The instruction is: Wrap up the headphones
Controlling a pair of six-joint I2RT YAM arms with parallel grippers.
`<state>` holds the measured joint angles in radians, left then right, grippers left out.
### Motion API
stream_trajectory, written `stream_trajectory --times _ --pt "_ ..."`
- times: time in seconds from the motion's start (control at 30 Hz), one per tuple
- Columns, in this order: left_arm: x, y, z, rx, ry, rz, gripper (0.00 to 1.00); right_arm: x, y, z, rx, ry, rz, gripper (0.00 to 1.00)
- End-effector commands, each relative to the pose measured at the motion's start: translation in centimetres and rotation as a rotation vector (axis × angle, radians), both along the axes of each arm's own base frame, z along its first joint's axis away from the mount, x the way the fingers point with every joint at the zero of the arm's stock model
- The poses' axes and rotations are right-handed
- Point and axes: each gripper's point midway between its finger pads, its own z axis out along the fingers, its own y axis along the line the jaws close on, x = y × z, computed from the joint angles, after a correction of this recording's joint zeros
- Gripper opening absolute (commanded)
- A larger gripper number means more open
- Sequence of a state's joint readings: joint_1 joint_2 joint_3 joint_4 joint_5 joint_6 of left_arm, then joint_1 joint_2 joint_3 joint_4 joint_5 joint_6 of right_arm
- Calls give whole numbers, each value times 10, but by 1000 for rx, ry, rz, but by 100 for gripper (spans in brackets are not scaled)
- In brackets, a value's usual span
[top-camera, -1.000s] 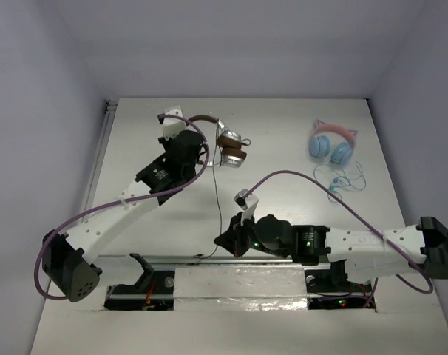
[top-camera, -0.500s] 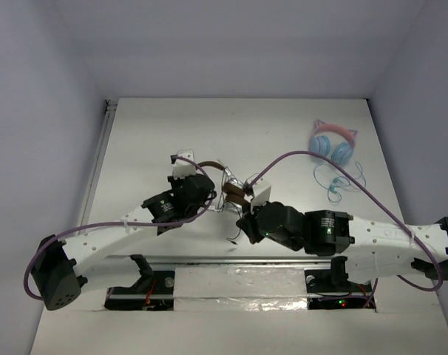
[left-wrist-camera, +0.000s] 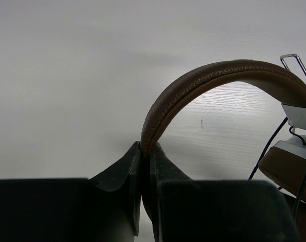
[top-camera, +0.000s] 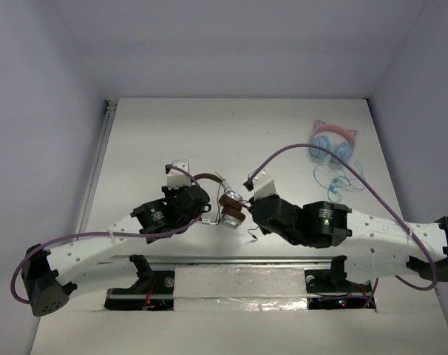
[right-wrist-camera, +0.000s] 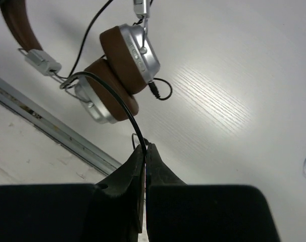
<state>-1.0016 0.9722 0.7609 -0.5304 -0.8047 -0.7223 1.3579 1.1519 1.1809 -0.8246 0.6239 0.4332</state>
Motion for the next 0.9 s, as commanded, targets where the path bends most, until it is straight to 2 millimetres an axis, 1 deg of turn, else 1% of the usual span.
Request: stream_trajectory --times 0.0,0.1,0.13,0.17,0.23,0.27,0.3,0.33,0.37,0.4,0.47,0.5,0.53,0.6,0.63,0.67,0.7,0.77,0.8,0.83,0.87 --pt "3 -14 22 -61 -6 -15 0 17 -19 6 -51 -43 -80 0" --pt "-4 -26 10 -10 62 -106 0 31 -23 8 -82 -80 -129 0" --pt "-5 -28 8 5 75 -128 0 39 -25 16 -72 -109 -165 0" --pt "-8 -32 5 8 88 -154 0 45 -27 19 -71 -131 -188 0" --pt "-12 -39 5 -14 106 -195 0 64 -34 25 -72 -175 -252 0" --pt "-12 -41 11 -35 93 -207 0 70 -38 25 -75 -187 -276 0" --pt "-14 -43 12 -50 95 -223 0 74 -39 25 -71 -193 -290 0" --pt "-15 -46 16 -66 90 -235 0 81 -38 30 -38 -205 -298 0" --pt "-15 -49 22 -89 77 -256 0 85 -36 31 -20 -211 -302 0" --pt "-17 -52 25 -106 78 -276 0 85 -35 29 -12 -212 -300 0" --pt "-19 -56 33 -134 69 -301 0 90 -25 32 46 -220 -290 0" --pt "-22 -62 36 -144 72 -341 0 93 -24 27 48 -221 -297 0" --pt "-22 -64 39 -152 71 -356 0 96 -16 28 84 -219 -279 0" --pt "-25 -68 48 -169 61 -390 0 101 -13 20 78 -216 -281 0" --pt "-25 -68 50 -171 57 -393 0 105 -14 18 81 -222 -302 0" --pt "-26 -66 54 -176 49 -393 0 106 -13 16 81 -220 -304 0" --pt "-26 -66 61 -188 36 -401 0 108 -16 8 80 -209 -316 0" --pt "-28 -66 76 -228 6 -414 0 113 -15 7 131 -205 -320 0" --pt "-30 -68 85 -252 -5 -427 0 114 -20 11 166 -206 -328 0" --pt "-29 -66 91 -264 -18 -424 0 114 -13 15 230 -197 -306 0" --pt "-30 -65 98 -279 -31 -427 0 112 -15 6 244 -184 -290 0"
